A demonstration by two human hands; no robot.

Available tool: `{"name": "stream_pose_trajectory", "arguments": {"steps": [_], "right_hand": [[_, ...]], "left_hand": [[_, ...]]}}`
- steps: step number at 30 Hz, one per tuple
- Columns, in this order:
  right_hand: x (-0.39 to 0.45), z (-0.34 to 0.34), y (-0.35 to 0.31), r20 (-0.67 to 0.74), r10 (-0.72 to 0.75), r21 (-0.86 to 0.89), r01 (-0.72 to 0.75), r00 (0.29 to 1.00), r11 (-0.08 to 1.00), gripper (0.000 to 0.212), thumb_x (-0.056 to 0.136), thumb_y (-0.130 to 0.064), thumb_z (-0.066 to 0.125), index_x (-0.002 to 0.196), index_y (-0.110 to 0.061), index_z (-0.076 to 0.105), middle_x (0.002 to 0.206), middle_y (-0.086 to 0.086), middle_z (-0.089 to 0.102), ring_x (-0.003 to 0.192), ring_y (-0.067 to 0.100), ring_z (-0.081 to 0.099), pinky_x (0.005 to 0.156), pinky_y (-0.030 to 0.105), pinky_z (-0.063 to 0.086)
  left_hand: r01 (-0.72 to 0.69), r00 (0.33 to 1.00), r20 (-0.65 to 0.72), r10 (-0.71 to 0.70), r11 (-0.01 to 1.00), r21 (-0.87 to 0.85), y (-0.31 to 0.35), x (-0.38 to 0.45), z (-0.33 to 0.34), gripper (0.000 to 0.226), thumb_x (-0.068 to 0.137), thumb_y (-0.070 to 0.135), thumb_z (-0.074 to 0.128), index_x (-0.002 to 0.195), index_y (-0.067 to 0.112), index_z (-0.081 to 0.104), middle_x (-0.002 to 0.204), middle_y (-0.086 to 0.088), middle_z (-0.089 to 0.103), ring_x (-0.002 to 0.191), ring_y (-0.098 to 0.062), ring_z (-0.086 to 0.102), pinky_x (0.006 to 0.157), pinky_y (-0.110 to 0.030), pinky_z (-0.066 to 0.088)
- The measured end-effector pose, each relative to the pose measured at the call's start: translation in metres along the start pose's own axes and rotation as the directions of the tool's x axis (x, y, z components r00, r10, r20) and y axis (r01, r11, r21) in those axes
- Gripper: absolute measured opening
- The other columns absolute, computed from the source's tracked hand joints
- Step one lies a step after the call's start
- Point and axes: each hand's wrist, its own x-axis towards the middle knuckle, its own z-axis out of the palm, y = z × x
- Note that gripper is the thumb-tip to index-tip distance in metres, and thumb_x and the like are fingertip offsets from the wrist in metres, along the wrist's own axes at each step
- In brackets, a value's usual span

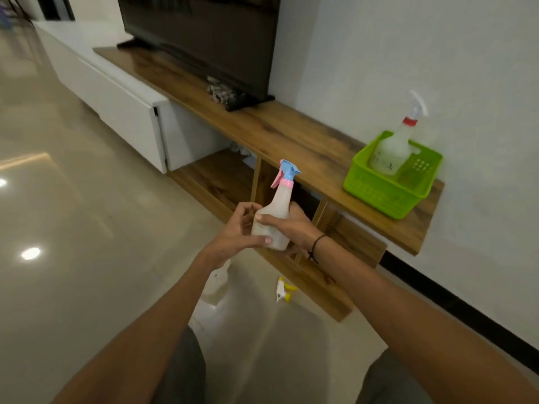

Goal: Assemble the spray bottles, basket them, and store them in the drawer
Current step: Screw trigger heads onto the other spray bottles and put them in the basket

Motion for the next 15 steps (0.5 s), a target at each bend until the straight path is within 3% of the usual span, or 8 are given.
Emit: {"name": "stream_pose_trajectory", "arguments": {"steps": [7, 11, 15], "right_hand": [[-0.030, -0.083, -0.075, -0.188, -0.286, -0.050, 0.281, 0.940, 0.958, 0.073, 0.074, -0.046, 0.089, 0.133, -0.018, 0.056, 0.120, 0.003, 0.072, 0.108, 0.021, 0.070, 0.093, 0.048, 0.062], [-0.041, -0.131, -0.106, -0.237, -0.432, -0.140, 0.410, 0.870, 0.901, 0.041, 0.074, -0.039, 0.087, 0.108, -0.026, 0.069, 0.105, 0.002, 0.077, 0.100, 0.019, 0.075, 0.089, 0.050, 0.063], [-0.044, -0.180, -0.124, -0.388, -0.426, -0.240, 0.357, 0.817, 0.903, 0.071, 0.067, -0.040, 0.091, 0.124, -0.018, 0.054, 0.120, 0.004, 0.066, 0.114, 0.026, 0.064, 0.092, 0.048, 0.059]], "left_hand": [[-0.213, 0.977, 0.035, 0.211, 0.959, 0.186, 0.113, 0.048, 0.041, 0.083, 0.074, 0.041, 0.087, 0.142, 0.025, 0.043, 0.144, 0.004, 0.056, 0.133, -0.016, 0.058, 0.107, -0.039, 0.057], [-0.350, 0.937, 0.072, 0.343, 0.906, 0.237, 0.159, 0.083, 0.069, 0.067, 0.085, 0.022, 0.085, 0.138, 0.019, 0.044, 0.142, -0.002, 0.061, 0.133, -0.019, 0.059, 0.108, -0.042, 0.056], [-0.447, 0.894, 0.087, 0.440, 0.860, 0.247, 0.192, 0.121, 0.107, 0.069, 0.077, 0.011, 0.090, 0.131, 0.014, 0.047, 0.125, -0.009, 0.071, 0.117, -0.023, 0.069, 0.094, -0.041, 0.061]]}}
